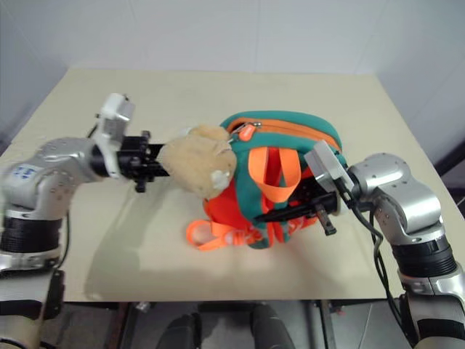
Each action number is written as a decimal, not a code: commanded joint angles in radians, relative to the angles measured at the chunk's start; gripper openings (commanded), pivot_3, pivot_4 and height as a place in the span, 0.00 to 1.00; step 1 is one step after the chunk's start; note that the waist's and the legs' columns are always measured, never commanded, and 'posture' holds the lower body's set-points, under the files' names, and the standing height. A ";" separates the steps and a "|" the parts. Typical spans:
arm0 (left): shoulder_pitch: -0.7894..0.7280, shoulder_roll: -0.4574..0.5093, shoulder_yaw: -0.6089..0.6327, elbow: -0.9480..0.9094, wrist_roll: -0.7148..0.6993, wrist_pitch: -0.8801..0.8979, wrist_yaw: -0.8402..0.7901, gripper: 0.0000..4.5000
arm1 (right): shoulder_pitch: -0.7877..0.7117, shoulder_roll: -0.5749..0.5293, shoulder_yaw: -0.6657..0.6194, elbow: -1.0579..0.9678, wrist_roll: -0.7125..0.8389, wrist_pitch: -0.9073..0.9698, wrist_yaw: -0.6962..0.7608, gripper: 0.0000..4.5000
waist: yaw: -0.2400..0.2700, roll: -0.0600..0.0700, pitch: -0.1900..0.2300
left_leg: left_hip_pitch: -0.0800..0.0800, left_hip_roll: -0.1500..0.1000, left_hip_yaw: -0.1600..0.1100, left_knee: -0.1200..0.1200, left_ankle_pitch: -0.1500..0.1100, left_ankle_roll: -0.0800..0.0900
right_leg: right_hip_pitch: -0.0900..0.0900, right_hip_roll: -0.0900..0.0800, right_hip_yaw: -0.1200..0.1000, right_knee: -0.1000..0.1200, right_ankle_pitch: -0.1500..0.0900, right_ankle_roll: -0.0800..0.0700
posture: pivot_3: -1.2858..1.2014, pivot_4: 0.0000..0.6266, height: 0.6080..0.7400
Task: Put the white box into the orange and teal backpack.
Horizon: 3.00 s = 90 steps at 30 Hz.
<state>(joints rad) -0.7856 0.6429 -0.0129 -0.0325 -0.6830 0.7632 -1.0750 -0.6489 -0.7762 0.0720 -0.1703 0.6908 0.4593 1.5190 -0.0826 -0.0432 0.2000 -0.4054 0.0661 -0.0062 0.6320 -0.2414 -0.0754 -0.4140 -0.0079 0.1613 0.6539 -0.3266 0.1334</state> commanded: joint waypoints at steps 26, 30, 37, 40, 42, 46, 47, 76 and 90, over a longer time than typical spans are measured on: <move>-0.176 -0.037 -0.013 -0.029 0.015 0.172 0.021 1.00 | -0.003 0.036 -0.009 -0.018 -0.045 -0.013 -0.038 0.01 | 0.000 0.000 0.000 | 0.000 0.000 -0.001 0.000 0.000 0.000 | 0.001 0.000 0.000 0.000 0.000 0.001 | 0.52 0.24 1.00; -0.191 0.043 0.075 -0.044 -0.056 0.231 -0.006 1.00 | 0.005 0.034 -0.013 -0.024 -0.045 -0.009 -0.045 0.01 | -0.004 0.000 0.000 | 0.000 0.000 -0.001 0.000 0.000 0.000 | 0.000 0.000 0.000 0.000 0.000 0.001 | 0.52 0.24 1.00; -0.127 0.123 0.172 -0.118 -0.165 0.308 -0.005 1.00 | 0.028 0.032 -0.025 -0.034 -0.031 -0.007 -0.052 0.01 | 0.000 0.000 0.000 | 0.000 0.000 -0.001 -0.001 0.000 0.000 | 0.001 0.000 -0.001 -0.001 0.000 0.001 | 0.52 0.24 1.00; -0.119 0.092 0.180 -0.155 -0.205 0.318 0.025 1.00 | 0.026 0.037 -0.022 -0.029 -0.033 -0.009 -0.055 0.01 | 0.001 0.000 0.000 | 0.000 0.000 -0.002 0.000 0.000 0.000 | 0.001 0.000 -0.001 0.000 0.000 0.001 | 0.52 0.24 1.00; -0.117 0.071 0.192 -0.172 -0.239 0.331 0.049 1.00 | 0.023 0.040 -0.018 -0.026 -0.036 -0.011 -0.055 0.01 | 0.001 0.000 0.000 | 0.000 0.000 -0.002 0.001 0.000 -0.001 | 0.002 0.000 -0.001 0.000 0.000 0.001 | 0.52 0.24 1.00; -0.093 0.074 0.218 -0.211 -0.253 0.316 0.096 1.00 | 0.022 0.042 -0.018 -0.028 -0.039 -0.012 -0.055 0.01 | -0.005 0.001 0.000 | 0.001 -0.001 -0.003 0.001 0.000 -0.001 | 0.002 0.000 -0.001 0.000 0.000 0.001 | 0.52 0.24 1.00; -0.088 0.070 0.235 -0.222 -0.260 0.309 0.117 1.00 | 0.024 0.041 -0.019 -0.029 -0.040 -0.013 -0.056 0.01 | -0.005 0.001 0.000 | 0.001 -0.001 -0.003 0.000 0.000 -0.001 | 0.002 0.000 -0.001 0.000 0.000 0.001 | 0.52 0.24 1.00; 0.017 0.187 0.185 -0.497 -0.709 0.390 0.532 1.00 | 0.054 0.098 -0.023 -0.025 -0.050 -0.049 -0.107 0.01 | -0.004 0.000 0.001 | 0.002 -0.001 -0.003 0.000 0.001 -0.001 | 0.003 0.000 0.000 -0.001 0.000 0.002 | 0.52 0.24 1.00; -0.019 0.232 0.137 -0.432 -0.598 0.377 0.452 0.31 | 0.101 0.155 -0.080 -0.061 -0.050 -0.097 -0.235 0.01 | -0.003 0.000 0.001 | 0.002 -0.001 -0.003 -0.001 0.001 -0.001 | 0.003 0.000 0.000 -0.001 0.000 0.001 | 0.52 0.24 1.00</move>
<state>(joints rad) -0.7844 0.8589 0.1083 -0.4686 -1.2864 1.1466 -0.5983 -0.5433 -0.6299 0.0350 -0.1937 0.6265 0.3911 1.3194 -0.0859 -0.0430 0.2005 -0.4038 0.0650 -0.0094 0.6312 -0.2408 -0.0765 -0.4112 -0.0074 0.1609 0.6527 -0.3267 0.1345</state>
